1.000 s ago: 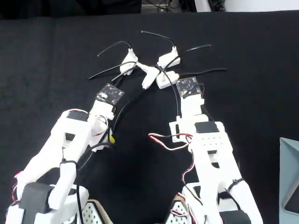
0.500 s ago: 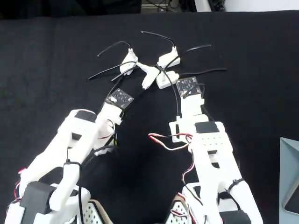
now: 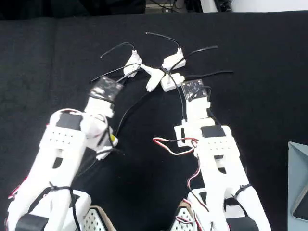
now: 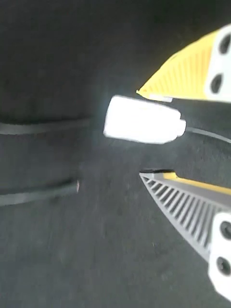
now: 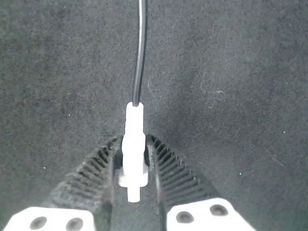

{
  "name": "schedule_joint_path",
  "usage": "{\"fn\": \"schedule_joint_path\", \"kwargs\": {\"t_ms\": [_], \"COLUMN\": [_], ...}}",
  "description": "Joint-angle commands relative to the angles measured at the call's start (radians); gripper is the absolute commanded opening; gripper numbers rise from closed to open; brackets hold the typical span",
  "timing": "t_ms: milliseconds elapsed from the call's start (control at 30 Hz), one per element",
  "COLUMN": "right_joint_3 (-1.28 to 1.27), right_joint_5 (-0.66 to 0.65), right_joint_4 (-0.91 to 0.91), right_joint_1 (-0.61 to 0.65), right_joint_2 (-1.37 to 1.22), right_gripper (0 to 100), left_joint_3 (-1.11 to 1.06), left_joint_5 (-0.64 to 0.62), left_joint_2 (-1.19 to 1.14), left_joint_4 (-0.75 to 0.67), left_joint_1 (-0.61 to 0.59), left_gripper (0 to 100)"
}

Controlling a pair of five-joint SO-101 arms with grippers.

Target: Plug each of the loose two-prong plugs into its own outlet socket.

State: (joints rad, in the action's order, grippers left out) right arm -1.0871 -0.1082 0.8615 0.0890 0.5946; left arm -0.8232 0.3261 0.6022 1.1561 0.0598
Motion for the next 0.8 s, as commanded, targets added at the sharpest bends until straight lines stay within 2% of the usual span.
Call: {"fn": "schedule_joint_path", "kwargs": {"t_ms": [0, 200, 367, 500, 667, 767], "right_joint_3": [0.044, 0.044, 0.044, 0.044, 0.044, 0.044], "right_joint_5": [-0.002, -0.002, -0.002, -0.002, -0.002, -0.002], "right_joint_4": [-0.008, -0.006, -0.006, -0.006, -0.006, -0.006], "right_joint_1": [-0.015, -0.014, -0.012, -0.012, -0.014, -0.014], "right_joint_2": [0.025, 0.025, 0.025, 0.025, 0.025, 0.025], "right_gripper": [1.3, 1.3, 1.3, 1.3, 1.3, 1.3], "left_joint_3": [0.039, -0.005, -0.008, -0.025, -0.047, -0.038], "left_joint_5": [0.026, 0.075, 0.084, 0.083, 0.075, 0.054], "left_joint_2": [0.026, -0.063, -0.132, -0.14, -0.14, -0.138], "left_joint_4": [-0.049, -0.137, -0.144, -0.127, -0.072, -0.051], "left_joint_1": [-0.084, -0.134, -0.128, -0.073, 0.061, 0.091], "left_gripper": [24, 24, 24, 24, 24, 24]}}
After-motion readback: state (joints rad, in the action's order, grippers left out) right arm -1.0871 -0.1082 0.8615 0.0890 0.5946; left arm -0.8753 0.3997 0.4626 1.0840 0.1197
